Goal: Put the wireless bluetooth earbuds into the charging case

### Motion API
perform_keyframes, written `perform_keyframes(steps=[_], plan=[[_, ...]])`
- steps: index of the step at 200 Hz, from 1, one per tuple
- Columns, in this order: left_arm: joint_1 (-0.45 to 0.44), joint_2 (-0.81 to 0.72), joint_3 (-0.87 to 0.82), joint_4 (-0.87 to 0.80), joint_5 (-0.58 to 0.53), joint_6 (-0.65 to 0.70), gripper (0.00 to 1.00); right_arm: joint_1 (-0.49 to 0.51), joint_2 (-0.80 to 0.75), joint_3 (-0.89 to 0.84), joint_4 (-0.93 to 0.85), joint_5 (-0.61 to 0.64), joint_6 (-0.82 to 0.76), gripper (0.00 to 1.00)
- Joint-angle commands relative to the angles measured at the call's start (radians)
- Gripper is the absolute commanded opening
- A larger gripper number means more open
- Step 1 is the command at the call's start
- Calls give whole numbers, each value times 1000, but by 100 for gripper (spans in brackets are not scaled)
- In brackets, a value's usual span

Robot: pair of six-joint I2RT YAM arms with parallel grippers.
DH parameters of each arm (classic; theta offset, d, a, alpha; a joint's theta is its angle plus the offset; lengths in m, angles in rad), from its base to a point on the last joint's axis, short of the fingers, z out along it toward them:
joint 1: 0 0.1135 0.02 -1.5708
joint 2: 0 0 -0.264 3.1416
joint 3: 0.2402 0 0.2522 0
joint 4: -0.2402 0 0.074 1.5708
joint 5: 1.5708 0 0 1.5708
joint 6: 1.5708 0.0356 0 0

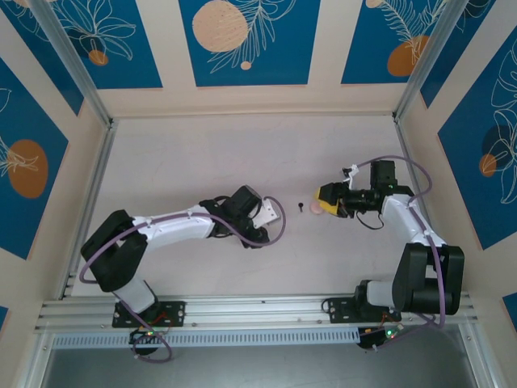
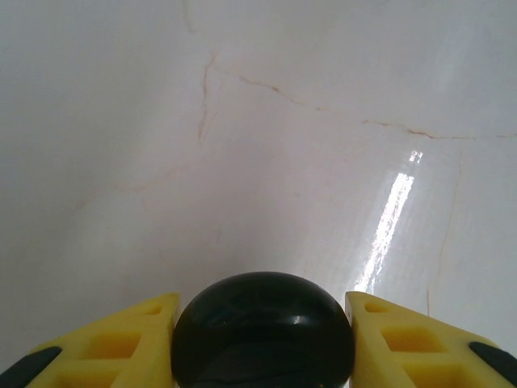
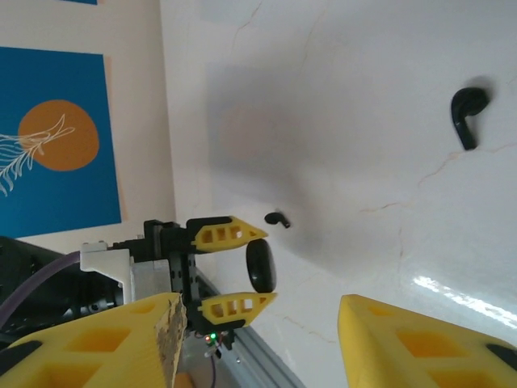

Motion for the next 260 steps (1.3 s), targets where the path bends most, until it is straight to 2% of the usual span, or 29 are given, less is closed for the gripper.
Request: perform_keyframes(steps=[1, 19, 77, 117, 165, 260], plan=[[-10, 24, 15, 85, 61, 102, 41, 36, 12, -15, -13, -86, -1, 53], [-10, 44, 16, 108, 106, 125, 36, 69, 21, -37, 5, -88, 14, 53], [-13, 3, -51, 237, 185, 244, 33, 129, 67, -95, 31, -112, 22, 52], [-13, -12, -72, 256, 182, 290, 32, 179, 92, -107, 62, -166, 34, 45], [-14, -17, -85, 295, 193, 281, 32, 272, 107, -105, 92, -151, 56, 44], [-17, -28, -83, 318, 206, 260, 32, 383, 207, -68, 150, -131, 59, 41]])
